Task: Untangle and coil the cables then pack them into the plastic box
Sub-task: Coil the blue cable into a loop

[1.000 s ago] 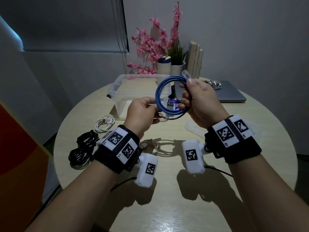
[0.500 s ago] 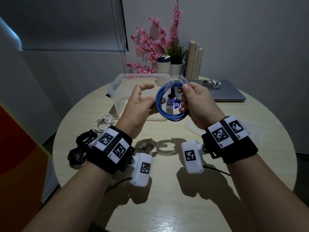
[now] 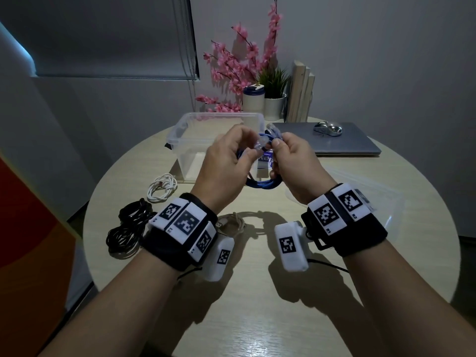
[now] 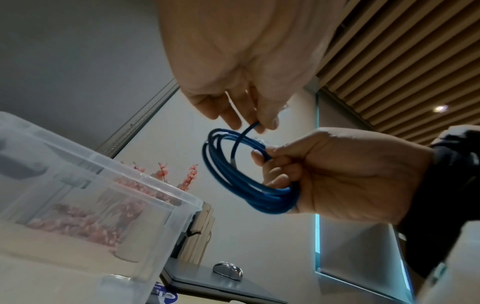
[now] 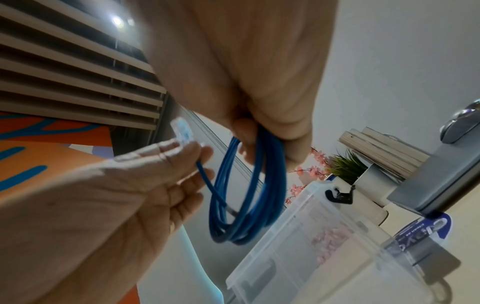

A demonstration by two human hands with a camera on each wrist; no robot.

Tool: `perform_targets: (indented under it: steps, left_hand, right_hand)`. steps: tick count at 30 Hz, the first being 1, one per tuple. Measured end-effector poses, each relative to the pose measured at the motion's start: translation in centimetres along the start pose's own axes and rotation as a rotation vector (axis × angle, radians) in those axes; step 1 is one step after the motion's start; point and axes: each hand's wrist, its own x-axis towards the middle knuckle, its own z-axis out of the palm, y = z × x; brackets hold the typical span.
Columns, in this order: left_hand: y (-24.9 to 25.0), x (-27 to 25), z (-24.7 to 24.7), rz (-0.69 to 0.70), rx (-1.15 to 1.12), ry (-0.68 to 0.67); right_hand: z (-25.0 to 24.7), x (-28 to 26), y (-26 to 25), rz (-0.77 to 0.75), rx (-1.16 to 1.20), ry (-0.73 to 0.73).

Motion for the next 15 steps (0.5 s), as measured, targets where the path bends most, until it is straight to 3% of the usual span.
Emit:
perform_targets:
  steps: [3,7,10,15]
  left_hand:
    - [0.9,-0.5,0.2,0.003,-0.246,-0.057]
    - [0.3,0.1,-0.3,-0.121,-0.502,0.145]
    - [0.3,0.4,-0.7,-0.233,-0.551,0.274]
    - [-0.6,0.5,-1.5,-0.368,-0.539,0.296]
  right_hand:
    - [0.0,0.0,0.1,-0.005,-0.013,-0.010]
    - [-0.7,-0.3,-0.2,0.025,0.119,0.006]
    - [-1.0,-0.4,-0.5,0.023,0.167,-0.001]
    - [-1.5,-0.2,-0.8,0.052,0.265,0.025]
